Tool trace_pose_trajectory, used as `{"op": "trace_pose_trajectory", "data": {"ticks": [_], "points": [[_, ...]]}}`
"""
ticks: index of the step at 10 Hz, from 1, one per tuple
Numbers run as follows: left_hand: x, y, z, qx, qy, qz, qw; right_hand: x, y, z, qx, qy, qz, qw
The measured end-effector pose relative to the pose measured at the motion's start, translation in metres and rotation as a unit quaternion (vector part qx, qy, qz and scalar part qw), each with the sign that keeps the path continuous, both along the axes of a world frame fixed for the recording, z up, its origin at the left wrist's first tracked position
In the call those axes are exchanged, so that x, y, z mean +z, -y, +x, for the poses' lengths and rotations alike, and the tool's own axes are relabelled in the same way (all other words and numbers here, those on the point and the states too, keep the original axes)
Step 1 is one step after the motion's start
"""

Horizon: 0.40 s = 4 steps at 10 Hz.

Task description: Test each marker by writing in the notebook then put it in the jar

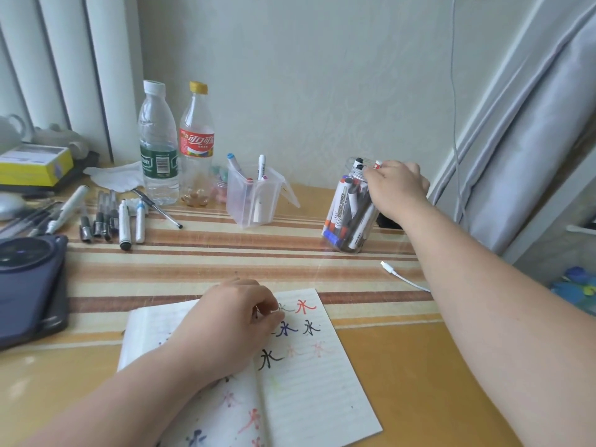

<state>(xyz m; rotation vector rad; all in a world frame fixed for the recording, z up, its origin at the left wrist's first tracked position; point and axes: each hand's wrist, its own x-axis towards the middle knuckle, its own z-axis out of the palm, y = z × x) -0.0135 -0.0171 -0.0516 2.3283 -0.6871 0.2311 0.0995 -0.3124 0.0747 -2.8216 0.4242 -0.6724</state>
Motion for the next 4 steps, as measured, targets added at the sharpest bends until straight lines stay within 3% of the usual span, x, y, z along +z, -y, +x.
{"op": "trace_pose_trajectory", "data": {"ticks": [2,3,4], "points": [[0.004,-0.002,-0.002,0.004,-0.008,0.006,1.000,-0.006,-0.005,-0.002,0.001,-0.017,-0.003,1.000],[0.006,-0.002,-0.002,0.007,-0.018,0.013,1.000,-0.016,-0.019,-0.025,0.045,0.116,0.010,0.992],[0.009,0.000,-0.004,0.014,-0.018,-0.014,1.000,-0.036,-0.044,-0.057,0.168,0.234,0.098,0.953]]}}
